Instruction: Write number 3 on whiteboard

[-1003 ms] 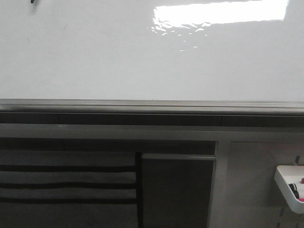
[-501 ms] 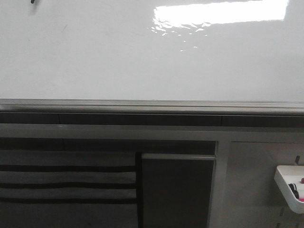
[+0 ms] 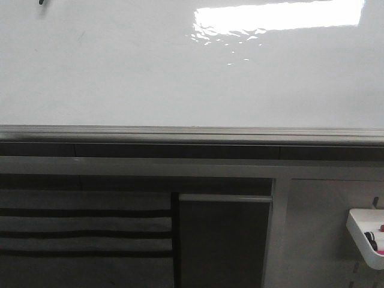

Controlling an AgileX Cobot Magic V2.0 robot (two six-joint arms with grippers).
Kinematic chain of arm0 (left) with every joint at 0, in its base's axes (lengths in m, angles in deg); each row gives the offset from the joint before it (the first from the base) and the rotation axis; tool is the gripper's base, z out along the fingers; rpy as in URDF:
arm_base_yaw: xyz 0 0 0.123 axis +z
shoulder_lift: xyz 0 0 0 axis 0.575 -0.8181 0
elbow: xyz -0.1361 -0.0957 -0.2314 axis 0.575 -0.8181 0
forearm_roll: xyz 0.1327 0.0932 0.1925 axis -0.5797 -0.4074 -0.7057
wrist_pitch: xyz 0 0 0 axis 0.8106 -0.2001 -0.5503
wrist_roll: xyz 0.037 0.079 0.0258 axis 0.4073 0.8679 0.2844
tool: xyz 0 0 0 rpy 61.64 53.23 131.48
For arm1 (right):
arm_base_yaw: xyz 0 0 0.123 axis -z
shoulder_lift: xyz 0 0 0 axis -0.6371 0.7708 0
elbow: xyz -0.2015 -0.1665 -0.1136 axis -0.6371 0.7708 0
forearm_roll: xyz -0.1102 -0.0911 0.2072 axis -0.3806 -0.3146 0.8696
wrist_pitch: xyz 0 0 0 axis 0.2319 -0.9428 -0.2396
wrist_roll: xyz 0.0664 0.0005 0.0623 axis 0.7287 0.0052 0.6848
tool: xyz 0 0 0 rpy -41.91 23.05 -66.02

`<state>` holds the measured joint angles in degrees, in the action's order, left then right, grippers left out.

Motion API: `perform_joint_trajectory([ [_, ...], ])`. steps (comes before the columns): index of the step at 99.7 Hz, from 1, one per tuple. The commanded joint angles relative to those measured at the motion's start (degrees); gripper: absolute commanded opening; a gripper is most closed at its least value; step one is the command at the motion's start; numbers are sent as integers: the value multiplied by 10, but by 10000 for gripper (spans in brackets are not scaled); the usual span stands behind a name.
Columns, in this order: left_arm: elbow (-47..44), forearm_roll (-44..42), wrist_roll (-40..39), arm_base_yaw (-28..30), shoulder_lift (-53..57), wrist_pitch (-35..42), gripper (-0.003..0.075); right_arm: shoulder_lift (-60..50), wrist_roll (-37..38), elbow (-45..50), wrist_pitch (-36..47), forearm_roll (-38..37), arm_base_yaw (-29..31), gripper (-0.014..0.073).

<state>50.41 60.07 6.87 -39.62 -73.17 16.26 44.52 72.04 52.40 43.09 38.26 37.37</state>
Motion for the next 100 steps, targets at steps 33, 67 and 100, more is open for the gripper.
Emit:
perform_joint_trajectory([
  [33,14,-24,0,-2,-11,39,84,11,-3,-21,58,0,4,169],
  [67,11,-41,0,-2,-11,41,545,11,-3,-21,74,0,4,468],
  [100,11,-41,0,-2,-13,56,494,11,-3,-21,76,3,4,468],
])
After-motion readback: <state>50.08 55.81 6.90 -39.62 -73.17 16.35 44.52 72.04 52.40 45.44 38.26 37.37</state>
